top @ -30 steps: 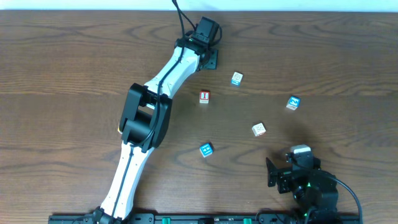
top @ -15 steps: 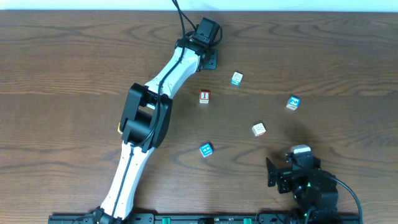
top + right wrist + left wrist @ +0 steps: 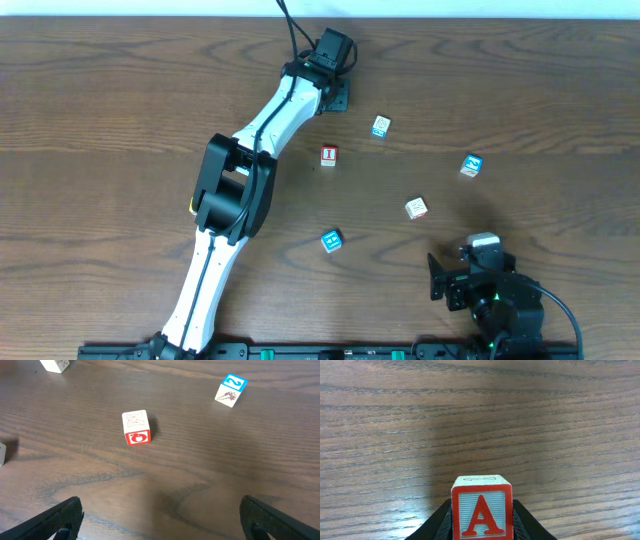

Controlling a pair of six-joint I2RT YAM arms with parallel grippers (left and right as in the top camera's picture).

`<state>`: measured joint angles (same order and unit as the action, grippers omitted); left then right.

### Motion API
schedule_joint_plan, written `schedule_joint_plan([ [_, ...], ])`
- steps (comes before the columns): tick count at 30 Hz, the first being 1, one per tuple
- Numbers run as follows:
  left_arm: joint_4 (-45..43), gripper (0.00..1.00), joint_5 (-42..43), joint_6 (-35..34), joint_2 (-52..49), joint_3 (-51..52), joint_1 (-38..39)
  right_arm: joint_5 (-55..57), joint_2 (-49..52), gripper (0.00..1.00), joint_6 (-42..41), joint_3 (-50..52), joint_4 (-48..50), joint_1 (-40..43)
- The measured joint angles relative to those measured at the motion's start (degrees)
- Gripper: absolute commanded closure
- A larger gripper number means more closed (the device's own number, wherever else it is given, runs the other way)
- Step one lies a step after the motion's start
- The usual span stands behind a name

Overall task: Spell out Ai2
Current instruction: 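Grasp the red A block with the left gripper and lift, then carry the A block down beside the left of the I block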

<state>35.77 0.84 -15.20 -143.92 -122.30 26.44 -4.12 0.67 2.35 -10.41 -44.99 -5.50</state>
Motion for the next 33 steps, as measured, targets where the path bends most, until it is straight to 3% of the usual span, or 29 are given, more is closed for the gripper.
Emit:
schedule_joint_plan([
  [9,0.2,0.77,0.0,0.0,0.0,0.0,0.0,0.0,0.0,0.01,0.0,0.0,0.0,0.0],
  [15,5.4,0.85,-1.6,0.0,0.0,-1.8,0.0,0.0,0.0,0.01,0.0,0.0,0.0,0.0],
  [19,13.4,0.94,-3.7,0.0,-0.1,-6.8,0.0,0.0,0.0,0.01,0.0,0.0,0.0,0.0],
  [24,23.0,0.94,-4.4,0.0,-0.1,-13.7,0.0,0.0,0.0,0.01,0.0,0.0,0.0,0.0],
  [33,35.5,0.94,-6.3,-1.1,1.7,-14.5,0.0,0.0,0.0,0.01,0.0,0.0,0.0,0.0],
])
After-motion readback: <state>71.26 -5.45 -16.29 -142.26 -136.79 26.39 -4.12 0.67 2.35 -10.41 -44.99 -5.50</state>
